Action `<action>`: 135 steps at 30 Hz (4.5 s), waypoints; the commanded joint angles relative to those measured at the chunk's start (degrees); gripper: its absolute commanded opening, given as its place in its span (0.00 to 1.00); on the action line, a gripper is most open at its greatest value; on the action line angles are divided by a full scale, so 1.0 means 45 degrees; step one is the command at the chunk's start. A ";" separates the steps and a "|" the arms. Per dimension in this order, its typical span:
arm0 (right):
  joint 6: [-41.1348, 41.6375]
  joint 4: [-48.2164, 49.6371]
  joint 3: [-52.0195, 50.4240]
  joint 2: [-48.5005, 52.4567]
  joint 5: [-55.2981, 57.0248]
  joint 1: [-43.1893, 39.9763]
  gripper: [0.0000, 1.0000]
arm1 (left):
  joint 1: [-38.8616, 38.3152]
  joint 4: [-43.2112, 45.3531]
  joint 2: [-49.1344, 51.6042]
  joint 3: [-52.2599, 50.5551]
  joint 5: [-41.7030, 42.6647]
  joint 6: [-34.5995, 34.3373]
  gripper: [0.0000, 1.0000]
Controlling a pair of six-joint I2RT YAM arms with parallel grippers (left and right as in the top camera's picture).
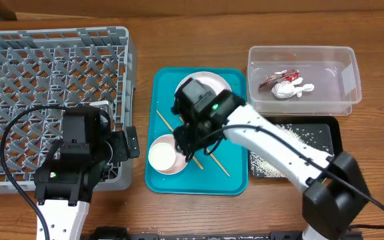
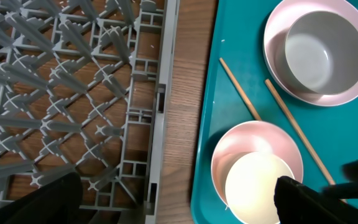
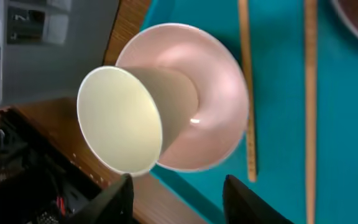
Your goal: Sort waste into correct bins and load items into the dishwasher
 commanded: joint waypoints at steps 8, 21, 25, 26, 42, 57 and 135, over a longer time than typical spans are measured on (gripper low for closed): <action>0.2254 0.3172 -0.2059 0.0165 0.2210 0.1137 0.39 | 0.0000 0.0034 -0.0019 0.0301 -0.0034 -0.0126 1.00; 0.2283 0.2361 -0.0753 -0.0180 0.2229 0.0243 0.04 | 0.0000 0.0049 -0.0019 0.0301 0.0175 -0.0126 1.00; 0.2273 0.1302 0.0452 -0.1069 0.2152 -0.1039 0.04 | 0.0000 0.0199 -0.0015 0.0301 0.0952 -0.0126 1.00; 0.2273 0.1190 0.0602 -0.1355 0.2025 -0.1404 0.04 | 0.0000 0.0306 -0.0010 0.0301 0.1345 -0.0126 1.00; 0.1219 0.1088 0.0641 -0.2482 -0.9505 -0.6203 0.04 | -0.0005 0.7446 0.3240 0.0296 1.4212 0.0981 1.00; 0.1224 0.1530 0.0641 -0.2482 -1.1803 -0.6149 0.04 | -0.1253 1.2832 0.4206 0.0301 1.7592 -0.0126 1.00; 0.0117 -0.4002 0.0665 -0.4056 0.2652 -1.1273 0.47 | -0.1462 -0.0301 0.5231 0.3400 0.1787 0.0656 1.00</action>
